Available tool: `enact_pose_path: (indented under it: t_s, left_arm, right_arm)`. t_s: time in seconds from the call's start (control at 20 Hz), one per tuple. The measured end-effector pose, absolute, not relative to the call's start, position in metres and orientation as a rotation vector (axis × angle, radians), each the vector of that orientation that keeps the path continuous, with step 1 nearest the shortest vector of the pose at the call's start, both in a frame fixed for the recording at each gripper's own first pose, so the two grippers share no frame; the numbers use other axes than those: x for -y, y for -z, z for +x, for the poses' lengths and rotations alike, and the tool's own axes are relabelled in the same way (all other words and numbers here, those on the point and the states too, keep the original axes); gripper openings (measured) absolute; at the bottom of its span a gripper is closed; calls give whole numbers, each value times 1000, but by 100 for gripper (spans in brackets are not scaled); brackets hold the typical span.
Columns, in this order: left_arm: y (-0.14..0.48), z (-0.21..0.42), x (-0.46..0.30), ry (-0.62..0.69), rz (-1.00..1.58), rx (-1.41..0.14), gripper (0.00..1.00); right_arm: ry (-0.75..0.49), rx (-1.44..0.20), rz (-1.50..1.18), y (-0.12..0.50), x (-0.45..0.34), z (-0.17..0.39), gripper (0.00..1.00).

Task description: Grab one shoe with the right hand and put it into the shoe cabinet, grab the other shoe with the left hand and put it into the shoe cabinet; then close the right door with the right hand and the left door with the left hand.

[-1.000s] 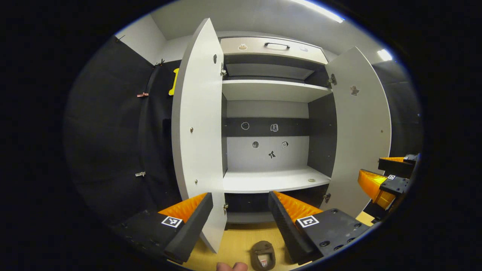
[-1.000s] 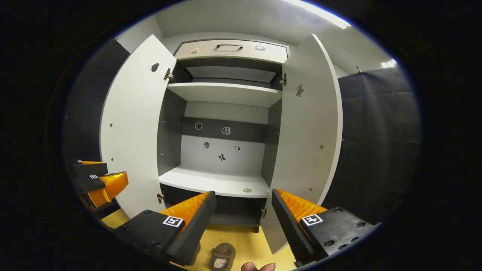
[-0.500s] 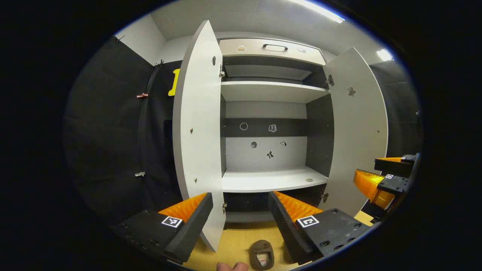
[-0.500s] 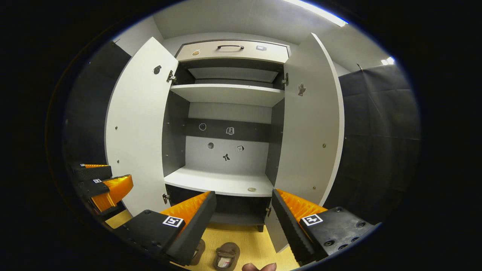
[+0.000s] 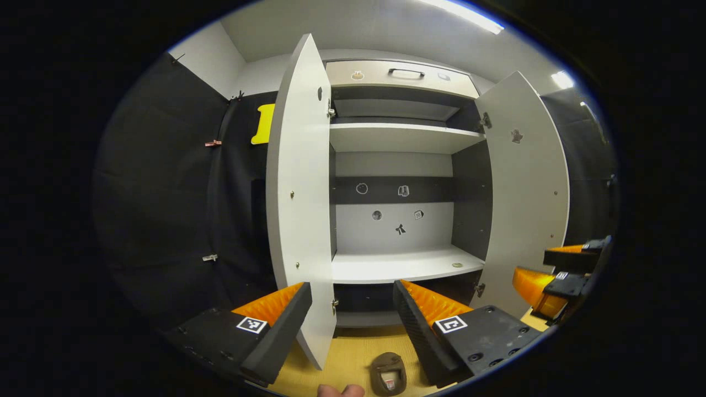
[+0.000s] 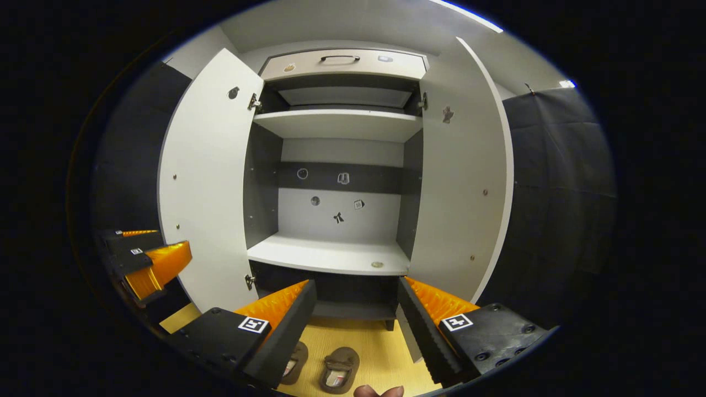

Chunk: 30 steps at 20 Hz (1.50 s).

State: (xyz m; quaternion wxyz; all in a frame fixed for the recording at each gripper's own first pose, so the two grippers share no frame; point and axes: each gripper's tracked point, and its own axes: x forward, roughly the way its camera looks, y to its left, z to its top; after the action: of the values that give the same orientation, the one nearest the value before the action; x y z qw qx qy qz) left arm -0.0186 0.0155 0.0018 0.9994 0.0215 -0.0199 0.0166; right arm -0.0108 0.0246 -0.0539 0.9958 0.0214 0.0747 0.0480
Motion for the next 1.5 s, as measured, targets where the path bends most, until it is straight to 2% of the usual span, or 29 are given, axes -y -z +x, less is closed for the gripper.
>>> enact_pose_path:
  t_s: [0.4,0.65,0.95,1.15,1.2,1.25,1.5]
  left_arm:
    - [26,-25,-32,-52,74,23,95]
    - [44,-28,-32,-43,75,16,95]
    - [70,-30,-38,-59,65,-22,95]
    - [80,-29,-46,-85,61,-41,95]
    - [85,-28,-49,-92,65,-46,95]
    - [89,-27,-52,-99,67,-51,95]
    - [107,-24,-62,-123,63,-100,95]
  right_arm:
    - [-172,-490,123,219,-64,-29,98]
    - [-197,-649,137,310,-86,-30,98]
    - [-202,-790,170,401,-103,-19,98]
    - [-182,-818,186,437,-108,4,95]
    - [-171,-816,189,443,-109,9,93]
    - [-159,-818,188,452,-111,17,81]
    - [-49,-770,150,471,-105,45,52]
